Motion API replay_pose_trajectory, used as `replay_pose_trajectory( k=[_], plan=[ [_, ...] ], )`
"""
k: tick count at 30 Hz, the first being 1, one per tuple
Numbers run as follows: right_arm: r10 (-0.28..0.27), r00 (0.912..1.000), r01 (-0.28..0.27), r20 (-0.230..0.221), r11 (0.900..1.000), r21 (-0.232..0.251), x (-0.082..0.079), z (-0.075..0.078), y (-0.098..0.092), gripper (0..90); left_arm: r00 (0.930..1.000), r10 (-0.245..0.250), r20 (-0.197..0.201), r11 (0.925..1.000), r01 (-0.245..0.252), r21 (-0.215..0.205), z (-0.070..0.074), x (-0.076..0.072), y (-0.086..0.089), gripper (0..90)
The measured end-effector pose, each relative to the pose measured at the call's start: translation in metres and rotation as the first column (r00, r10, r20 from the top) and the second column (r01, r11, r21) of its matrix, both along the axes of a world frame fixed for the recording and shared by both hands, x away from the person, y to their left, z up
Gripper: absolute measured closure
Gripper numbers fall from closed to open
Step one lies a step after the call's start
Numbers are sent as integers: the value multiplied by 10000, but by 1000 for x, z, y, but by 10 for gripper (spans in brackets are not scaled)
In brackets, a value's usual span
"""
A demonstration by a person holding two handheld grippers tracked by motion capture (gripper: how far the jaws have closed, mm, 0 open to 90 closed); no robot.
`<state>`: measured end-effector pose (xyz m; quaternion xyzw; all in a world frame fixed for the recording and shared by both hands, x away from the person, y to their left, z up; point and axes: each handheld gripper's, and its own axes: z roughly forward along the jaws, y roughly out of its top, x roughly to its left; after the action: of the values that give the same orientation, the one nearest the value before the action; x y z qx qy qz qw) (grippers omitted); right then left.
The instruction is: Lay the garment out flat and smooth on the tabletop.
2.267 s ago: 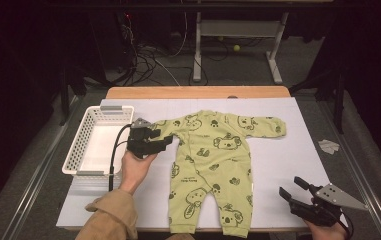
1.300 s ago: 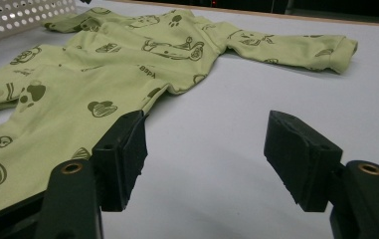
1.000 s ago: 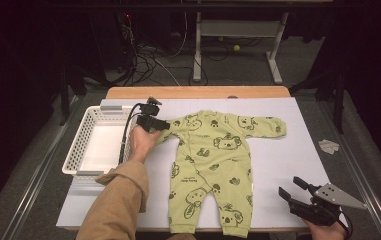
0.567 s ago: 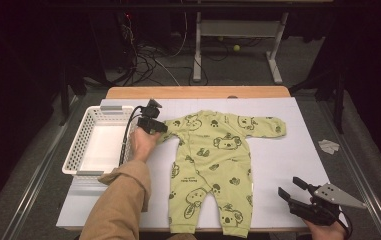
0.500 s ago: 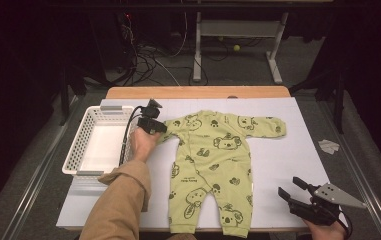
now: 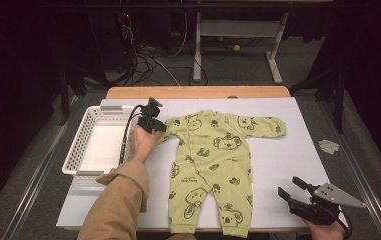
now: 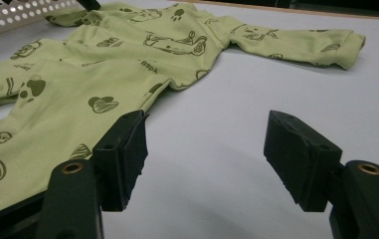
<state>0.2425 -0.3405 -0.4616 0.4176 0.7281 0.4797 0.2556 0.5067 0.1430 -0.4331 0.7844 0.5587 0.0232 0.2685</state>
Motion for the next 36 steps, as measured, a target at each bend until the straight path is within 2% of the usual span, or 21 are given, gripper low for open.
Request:
replay_pose_trajectory(
  k=[5, 8, 13, 24, 30, 33, 36],
  plan=[
    [17, 10000, -17, 33, 10000, -23, 0, 0, 0, 344, 9993, -4, 365, 9988, 22, -490, 14, -5, 4, 836],
    [29, 10000, -29, 22, 10000, -28, 0, 0, 1, 344, 9984, -93, 564, 9993, 114, -361, 24, -6, 5, 836],
    [25, 10000, -25, 3, 10000, -22, 0, 0, 1, 344, 9968, 7, 796, 9991, 27, -423, 36, -6, 9, 838],
    [48, 10000, -48, 39, 10000, -14, 0, 0, 1, 344, 9966, 304, 764, 9980, -260, -574, 39, -4, 22, 838],
    [41, 10000, -41, 1, 10000, -18, 1, 0, 1, 343, 9964, 222, 818, 9967, -157, -795, 43, -6, 26, 837],
    [17, 10000, -17, -9, 10000, -24, 1, 0, 1, 343, 9957, 106, 916, 9981, -49, -617, 45, -8, 23, 837],
    [-8, 10000, 8, -19, 10000, -27, 1, 0, 1, 344, 9957, -3, 931, 9979, 63, -639, 47, -9, 20, 836]
  ],
)
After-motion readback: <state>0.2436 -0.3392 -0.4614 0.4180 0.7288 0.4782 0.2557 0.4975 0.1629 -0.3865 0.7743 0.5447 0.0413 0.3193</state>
